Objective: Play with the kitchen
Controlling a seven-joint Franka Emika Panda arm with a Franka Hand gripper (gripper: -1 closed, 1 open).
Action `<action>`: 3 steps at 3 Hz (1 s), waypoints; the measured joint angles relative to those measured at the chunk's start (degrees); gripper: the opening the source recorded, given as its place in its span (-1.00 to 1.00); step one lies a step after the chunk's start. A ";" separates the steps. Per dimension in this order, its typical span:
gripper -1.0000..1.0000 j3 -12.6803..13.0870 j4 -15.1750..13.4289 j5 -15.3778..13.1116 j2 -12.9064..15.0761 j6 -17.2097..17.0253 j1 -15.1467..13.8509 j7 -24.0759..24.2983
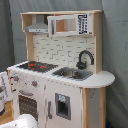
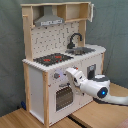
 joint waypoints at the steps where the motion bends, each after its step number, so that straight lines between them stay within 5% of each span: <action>1: 1.00 0.04 2.05 -0.01 -0.01 -2.62 -0.92 5.55; 3: 1.00 0.03 8.48 -0.92 -0.03 -6.88 -6.45 11.25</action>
